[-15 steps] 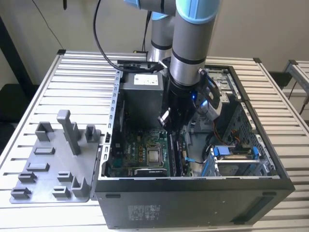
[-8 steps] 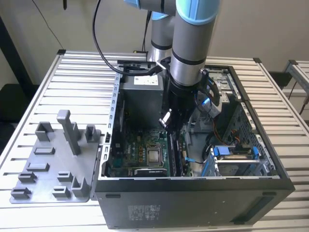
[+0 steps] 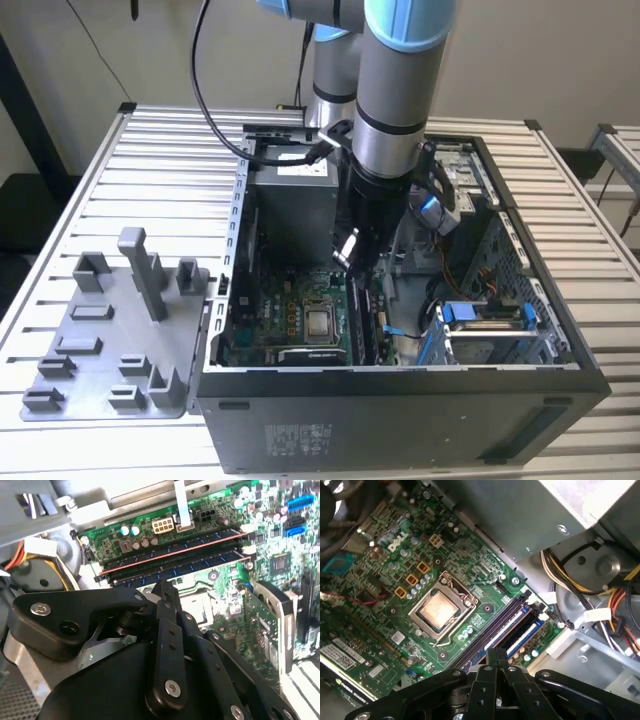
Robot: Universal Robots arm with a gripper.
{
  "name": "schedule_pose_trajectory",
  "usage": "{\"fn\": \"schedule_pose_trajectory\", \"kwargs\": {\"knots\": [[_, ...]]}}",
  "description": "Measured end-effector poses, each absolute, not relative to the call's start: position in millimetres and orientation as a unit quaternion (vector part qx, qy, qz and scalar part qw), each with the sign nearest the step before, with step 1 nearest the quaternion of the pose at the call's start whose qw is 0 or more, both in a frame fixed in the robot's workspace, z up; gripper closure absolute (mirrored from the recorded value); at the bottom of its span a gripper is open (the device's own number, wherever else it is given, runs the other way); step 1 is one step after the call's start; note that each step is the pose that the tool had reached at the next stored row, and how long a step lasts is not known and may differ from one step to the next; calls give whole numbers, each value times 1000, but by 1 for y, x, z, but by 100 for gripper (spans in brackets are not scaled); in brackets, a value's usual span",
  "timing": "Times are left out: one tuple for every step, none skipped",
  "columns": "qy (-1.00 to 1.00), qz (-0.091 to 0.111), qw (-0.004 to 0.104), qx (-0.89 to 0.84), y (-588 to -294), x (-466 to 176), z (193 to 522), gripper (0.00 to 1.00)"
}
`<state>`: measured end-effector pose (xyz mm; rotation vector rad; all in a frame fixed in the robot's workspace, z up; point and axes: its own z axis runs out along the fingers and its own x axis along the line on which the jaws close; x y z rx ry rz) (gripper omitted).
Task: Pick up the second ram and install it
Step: 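Press down the second ram until it locks into place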
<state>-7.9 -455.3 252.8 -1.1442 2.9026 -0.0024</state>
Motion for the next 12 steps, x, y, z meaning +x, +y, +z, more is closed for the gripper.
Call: {"fn": "schedule_pose_trajectory", "kwargs": {"knots": [[927,-1,11,-375,-455,-8,253,89],[924,-1,11,-383,-455,-8,253,89],[920,-1,11,-391,-455,-8,253,89],[917,0,11,-398,-455,-8,253,89],[914,0,11,-405,-455,-8,253,89],[911,0,11,-412,-455,-8,253,89],[908,0,11,-418,-455,-8,253,89],[905,0,11,-425,-455,-8,253,89],[902,0,11,-433,-455,-8,253,89],[898,0,11,-440,-455,-8,253,89],[895,0,11,-447,-455,-8,253,89],[891,0,11,-453,-455,-8,253,89]]}}
